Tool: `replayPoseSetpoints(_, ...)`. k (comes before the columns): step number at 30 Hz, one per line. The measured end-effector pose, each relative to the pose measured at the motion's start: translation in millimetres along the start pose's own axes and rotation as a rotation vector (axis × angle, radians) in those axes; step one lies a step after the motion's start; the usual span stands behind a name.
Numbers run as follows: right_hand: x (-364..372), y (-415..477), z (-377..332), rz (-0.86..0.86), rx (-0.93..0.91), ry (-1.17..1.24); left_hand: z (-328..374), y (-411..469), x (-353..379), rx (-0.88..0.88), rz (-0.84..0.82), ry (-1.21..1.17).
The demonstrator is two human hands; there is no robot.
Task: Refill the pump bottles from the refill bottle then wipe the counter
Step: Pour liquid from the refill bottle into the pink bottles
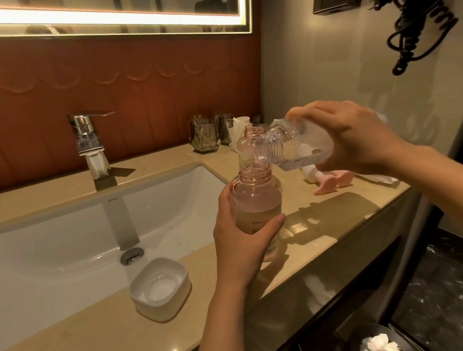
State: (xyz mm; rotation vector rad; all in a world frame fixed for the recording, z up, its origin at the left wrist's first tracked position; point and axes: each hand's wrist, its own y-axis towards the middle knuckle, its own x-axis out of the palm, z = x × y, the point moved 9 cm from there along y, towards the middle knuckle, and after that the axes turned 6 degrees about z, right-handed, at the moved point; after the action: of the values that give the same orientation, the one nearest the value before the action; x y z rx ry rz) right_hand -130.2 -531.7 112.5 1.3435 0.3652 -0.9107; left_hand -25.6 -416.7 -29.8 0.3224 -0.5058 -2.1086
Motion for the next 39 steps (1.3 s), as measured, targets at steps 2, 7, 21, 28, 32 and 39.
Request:
replayPoseSetpoints(2, -0.1, 0.7, -0.5, -0.003, -0.002, -0.002, 0.2, 0.1, 0.0, 0.002, 0.001, 0.004)
replayPoseSetpoints(7, -1.8, 1.3, -0.5, -0.012, -0.001, -0.017, 0.8, 0.2, 0.0, 0.007, -0.004, 0.002)
replayPoseSetpoints(21, -3.8, 3.6, -4.1, -0.027, -0.030, -0.026, -2.1, 1.0, 0.0, -0.003, -0.005, 0.005)
replayPoseSetpoints(28, -2.4, 3.9, -3.3, -0.040, -0.020, -0.026, -1.6, 1.1, -0.1, 0.001, -0.003, 0.000)
replayPoseSetpoints(32, -3.7, 3.9, -3.6, -0.042, -0.017, -0.028, -2.3, 1.1, 0.0, 0.002, -0.004, 0.007)
replayPoseSetpoints(39, -4.1, 3.4, -4.6, -0.038, -0.014, -0.028, -2.4, 0.9, 0.3, 0.000, -0.006, 0.008)
